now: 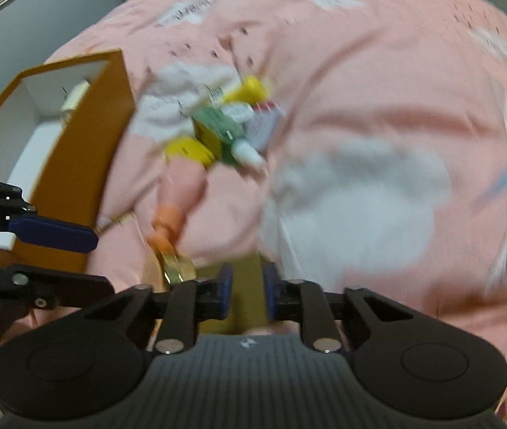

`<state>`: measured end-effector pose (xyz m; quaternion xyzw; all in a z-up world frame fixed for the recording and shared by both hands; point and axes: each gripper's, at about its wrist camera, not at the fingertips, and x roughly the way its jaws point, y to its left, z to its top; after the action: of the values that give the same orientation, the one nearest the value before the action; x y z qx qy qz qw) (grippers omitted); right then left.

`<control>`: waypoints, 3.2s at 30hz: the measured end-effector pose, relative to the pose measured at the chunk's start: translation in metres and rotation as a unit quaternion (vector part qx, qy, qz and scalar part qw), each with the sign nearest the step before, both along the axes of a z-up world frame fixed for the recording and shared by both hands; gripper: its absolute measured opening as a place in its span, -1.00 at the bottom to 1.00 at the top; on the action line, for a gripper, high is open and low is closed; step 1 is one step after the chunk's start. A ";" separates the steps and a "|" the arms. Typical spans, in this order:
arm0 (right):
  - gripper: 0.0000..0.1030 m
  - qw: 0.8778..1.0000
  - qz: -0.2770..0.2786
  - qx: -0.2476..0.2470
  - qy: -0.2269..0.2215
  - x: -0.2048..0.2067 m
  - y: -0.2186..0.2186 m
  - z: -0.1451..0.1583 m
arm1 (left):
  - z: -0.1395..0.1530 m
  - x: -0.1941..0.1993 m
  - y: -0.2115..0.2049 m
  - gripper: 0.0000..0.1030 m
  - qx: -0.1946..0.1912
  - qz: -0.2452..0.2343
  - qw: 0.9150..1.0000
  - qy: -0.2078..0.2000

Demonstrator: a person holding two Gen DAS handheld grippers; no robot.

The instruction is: Organize rigid objects

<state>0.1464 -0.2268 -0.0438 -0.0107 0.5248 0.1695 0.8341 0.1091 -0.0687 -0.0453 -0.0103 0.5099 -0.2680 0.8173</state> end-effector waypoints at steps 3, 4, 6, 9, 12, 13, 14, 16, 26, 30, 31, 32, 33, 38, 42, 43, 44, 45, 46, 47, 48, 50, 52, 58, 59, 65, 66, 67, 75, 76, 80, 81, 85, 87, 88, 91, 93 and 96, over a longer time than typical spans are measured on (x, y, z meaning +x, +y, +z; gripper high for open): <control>-0.78 1.000 -0.010 0.017 0.021 -0.004 -0.012 -0.015 | -0.014 0.001 -0.011 0.18 0.027 0.013 0.999 0.013; -0.78 0.999 -0.014 0.022 0.026 -0.004 -0.015 -0.019 | -0.017 0.002 -0.013 0.19 0.033 0.019 0.999 0.018; -0.78 0.998 -0.025 0.046 0.035 -0.003 -0.023 -0.026 | -0.023 0.005 -0.015 0.29 0.041 0.032 0.998 0.023; -0.73 0.995 -0.043 0.080 0.045 -0.001 -0.035 -0.034 | -0.028 0.008 -0.020 0.32 0.051 0.051 0.997 0.031; -0.63 0.990 -0.061 0.116 0.060 0.001 -0.045 -0.041 | -0.037 0.012 -0.028 0.35 0.062 0.054 0.996 0.042; -0.62 0.988 -0.064 0.124 0.063 0.002 -0.047 -0.042 | -0.041 0.013 -0.031 0.35 0.067 0.054 0.995 0.044; -0.55 0.987 -0.066 0.130 0.066 0.002 -0.049 -0.044 | -0.044 0.014 -0.033 0.36 0.071 0.052 0.995 0.048; -0.42 0.986 -0.064 0.133 0.072 0.005 -0.047 -0.048 | -0.050 0.015 -0.036 0.42 0.085 0.058 0.994 0.048; 0.17 0.978 -0.063 0.158 0.125 0.025 -0.039 -0.069 | -0.047 0.008 -0.026 0.01 0.087 0.071 0.993 0.041; -0.20 0.974 -0.065 0.179 0.124 0.020 -0.044 -0.066 | -0.040 0.000 -0.024 -0.15 0.091 0.072 0.993 0.032; -0.28 0.974 -0.062 0.184 0.118 0.018 -0.044 -0.062 | -0.039 -0.001 -0.022 -0.20 0.091 0.073 0.993 0.031; -0.39 0.974 -0.058 0.188 0.113 0.016 -0.043 -0.059 | -0.038 -0.003 -0.021 -0.22 0.091 0.075 0.992 0.032; -0.46 0.974 -0.052 0.194 0.108 0.013 -0.043 -0.056 | -0.037 -0.004 -0.019 -0.26 0.090 0.076 0.993 0.032; -0.47 0.965 -0.021 0.239 0.107 0.013 -0.035 -0.052 | -0.035 -0.010 -0.015 -0.35 0.093 0.077 0.992 0.032; -0.42 0.972 -0.025 0.217 0.086 0.018 -0.023 -0.049 | -0.033 -0.014 -0.015 -0.35 0.098 0.078 0.992 0.023; -0.38 0.975 -0.026 0.204 0.080 0.017 -0.022 -0.049 | -0.033 -0.014 -0.015 -0.35 0.098 0.078 0.992 0.023; -0.26 0.978 -0.026 0.193 0.075 0.016 -0.021 -0.048 | -0.033 -0.014 -0.015 -0.35 0.098 0.078 0.992 0.024; -0.16 0.981 -0.029 0.178 0.072 0.015 -0.019 -0.048 | -0.033 -0.014 -0.015 -0.35 0.099 0.077 0.992 0.024; -0.10 0.983 -0.033 0.166 0.071 0.014 -0.018 -0.049 | -0.034 -0.014 -0.015 -0.35 0.098 0.077 0.992 0.024; 0.00 0.984 -0.036 0.159 0.073 0.013 -0.018 -0.050 | -0.034 -0.014 -0.015 -0.35 0.098 0.077 0.992 0.024; 0.03 0.984 -0.039 0.155 0.079 0.014 -0.018 -0.053 | -0.034 -0.014 -0.015 -0.35 0.098 0.077 0.992 0.024; 0.08 0.984 -0.050 0.139 0.096 0.017 -0.019 -0.062 | -0.034 -0.015 -0.015 -0.35 0.099 0.076 0.992 0.022; 0.25 0.982 -0.057 0.142 0.114 0.020 -0.020 -0.070 | -0.034 -0.015 -0.015 -0.35 0.100 0.076 0.992 0.021; 0.40 0.978 -0.042 0.136 0.150 0.024 -0.014 -0.082 | -0.033 -0.016 -0.014 -0.36 0.098 0.077 0.992 0.019; 0.39 0.977 -0.040 0.148 0.149 0.023 -0.017 -0.081 | -0.033 -0.016 -0.014 -0.37 0.098 0.077 0.992 0.020; 0.38 0.980 -0.003 0.165 0.112 0.010 -0.010 -0.064 | -0.031 -0.016 -0.011 -0.34 0.091 0.078 0.993 0.021; 0.38 0.984 0.005 0.148 0.104 0.008 -0.005 -0.063 | -0.031 -0.015 -0.011 -0.26 0.090 0.076 0.993 0.022; 0.38 0.986 0.010 0.138 0.099 0.007 -0.002 -0.061 | -0.032 -0.015 -0.012 -0.17 0.091 0.073 0.993 0.022; 0.38 0.975 0.019 0.192 0.110 0.010 -0.008 -0.060 | -0.042 -0.012 -0.023 0.50 0.121 0.063 0.991 0.019; 0.38 0.976 0.018 0.189 0.108 0.009 -0.007 -0.060 | -0.043 -0.011 -0.023 0.46 0.120 0.064 0.990 0.020; 0.39 0.982 -0.019 0.166 0.090 0.007 -0.012 -0.055 | -0.046 -0.011 -0.022 -0.04 0.137 0.071 0.988 0.021; 0.39 0.985 -0.030 0.150 0.081 0.007 -0.013 -0.053 | -0.046 -0.010 -0.021 -0.08 0.135 0.071 0.988 0.021; 0.40 0.995 -0.030 0.083 0.053 0.003 -0.006 -0.046 | -0.046 -0.010 -0.022 -0.07 0.135 0.073 0.988 0.022; 0.42 0.997 -0.012 0.054 0.051 0.004 0.002 -0.047 | -0.047 -0.009 -0.023 -0.03 0.143 0.075 0.987 0.016; 0.41 0.997 -0.006 0.059 0.051 0.005 0.003 -0.047 | -0.048 -0.008 -0.024 0.00 0.146 0.075 0.986 0.014; 0.48 0.989 -0.021 0.134 0.063 0.010 -0.014 -0.047 | -0.055 -0.004 -0.027 0.06 0.160 0.075 0.984 0.013; 0.46 0.982 -0.036 0.170 0.072 0.011 -0.027 -0.049 | -0.056 -0.004 -0.028 0.09 0.164 0.074 0.984 0.007; 0.09 0.976 -0.051 0.197 0.080 0.012 -0.036 -0.050 | -0.057 -0.005 -0.028 0.09 0.170 0.079 0.982 0.000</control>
<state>0.1584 -0.2629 -0.0942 0.1948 0.5461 0.2269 0.7825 0.1045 -0.0968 -0.1021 0.0889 0.5457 -0.1117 0.8257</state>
